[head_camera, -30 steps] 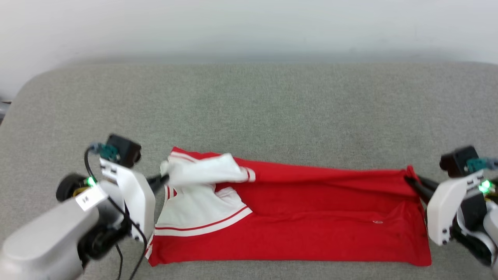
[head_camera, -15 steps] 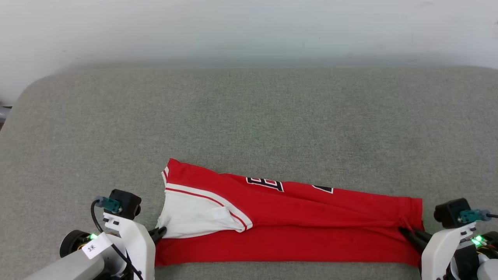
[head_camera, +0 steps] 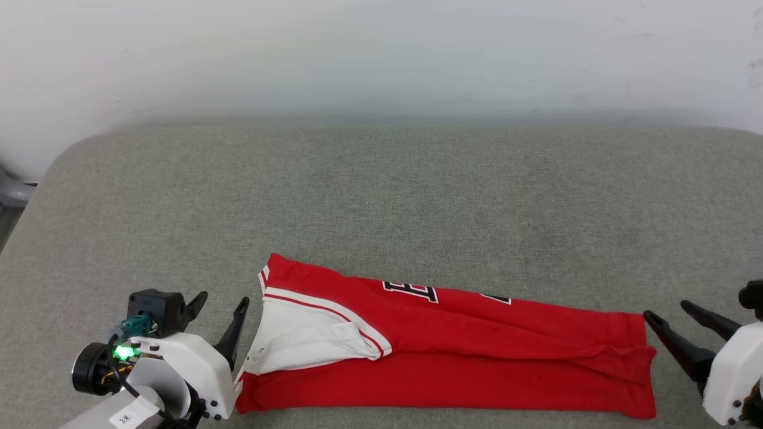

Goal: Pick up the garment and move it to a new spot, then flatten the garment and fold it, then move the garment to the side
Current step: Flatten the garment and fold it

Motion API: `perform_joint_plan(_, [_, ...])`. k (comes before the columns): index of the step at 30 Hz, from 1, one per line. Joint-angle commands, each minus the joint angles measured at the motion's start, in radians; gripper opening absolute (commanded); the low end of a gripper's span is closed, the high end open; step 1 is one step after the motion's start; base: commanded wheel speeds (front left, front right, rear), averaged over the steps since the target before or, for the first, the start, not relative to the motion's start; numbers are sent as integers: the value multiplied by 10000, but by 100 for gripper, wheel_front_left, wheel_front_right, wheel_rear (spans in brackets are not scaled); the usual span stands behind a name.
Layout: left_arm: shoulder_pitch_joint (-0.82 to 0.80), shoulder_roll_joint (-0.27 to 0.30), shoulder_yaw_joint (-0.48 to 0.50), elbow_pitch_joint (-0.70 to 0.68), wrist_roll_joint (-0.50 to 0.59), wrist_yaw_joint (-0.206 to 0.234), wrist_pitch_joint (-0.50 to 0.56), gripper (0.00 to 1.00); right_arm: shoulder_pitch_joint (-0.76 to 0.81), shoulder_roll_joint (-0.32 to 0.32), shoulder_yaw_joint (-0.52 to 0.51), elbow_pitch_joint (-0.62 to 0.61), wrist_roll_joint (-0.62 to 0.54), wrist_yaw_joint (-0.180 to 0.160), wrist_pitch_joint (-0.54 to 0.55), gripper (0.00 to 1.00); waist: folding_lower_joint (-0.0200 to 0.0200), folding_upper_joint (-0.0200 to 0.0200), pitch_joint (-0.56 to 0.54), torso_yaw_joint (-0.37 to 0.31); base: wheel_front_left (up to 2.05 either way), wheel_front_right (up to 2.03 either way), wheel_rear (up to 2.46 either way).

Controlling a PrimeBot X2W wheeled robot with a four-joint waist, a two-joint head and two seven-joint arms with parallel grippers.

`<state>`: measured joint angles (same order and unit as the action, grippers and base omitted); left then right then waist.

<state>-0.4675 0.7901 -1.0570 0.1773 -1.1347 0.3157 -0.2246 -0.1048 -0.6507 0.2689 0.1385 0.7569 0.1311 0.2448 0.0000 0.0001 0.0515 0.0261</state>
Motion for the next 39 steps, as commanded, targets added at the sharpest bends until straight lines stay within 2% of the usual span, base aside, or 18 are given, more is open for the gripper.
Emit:
perform_joint_plan(1, [195,-81,191,-102,192,255,-197,100,189,-195,-250,-122,27,-9,388,100,0,-1,-13,46,0,0,0])
perform_joint_plan(6, [461,-385,957,-362,1052,964,-403,100,307,-482,-623,-13,430,-7,1926,100,0,-1,88,218,0,0,0])
perform_joint_plan(9, [676,-640,1698,-567,1904,1278,-418,100,240,-394,-756,231,847,-7,2755,100,0,-1,218,343,0,0,0])
perform_joint_plan(17, [1578,-1450,3347,-1002,3841,1553,-408,100,-220,69,-701,1146,1258,-7,3598,100,0,-1,489,701,0,0,0])
perform_joint_plan(29, [3229,-3054,5822,-1532,6445,1342,-405,100,-265,944,173,2233,1616,-7,3398,100,0,-1,613,1101,0,0,0])
perform_joint_plan(36, [4161,-4027,7043,-1628,7727,723,-406,100,-278,1034,735,2657,1772,-6,2650,100,0,-1,532,1160,0,0,0])
perform_joint_plan(37, [4275,-4146,7183,-1590,7900,619,-406,100,-301,992,787,2681,1788,-6,2503,49,0,-1,513,1160,0,0,0])
perform_joint_plan(38, [4353,-4255,7313,-1570,8054,509,-406,100,-337,945,802,2730,1794,-6,2362,15,0,-1,492,1160,0,0,0])
perform_joint_plan(39, [4442,-4373,7447,-1545,8195,390,-406,100,-373,880,842,2779,1845,-6,2262,0,0,-1,463,1158,0,0,0])
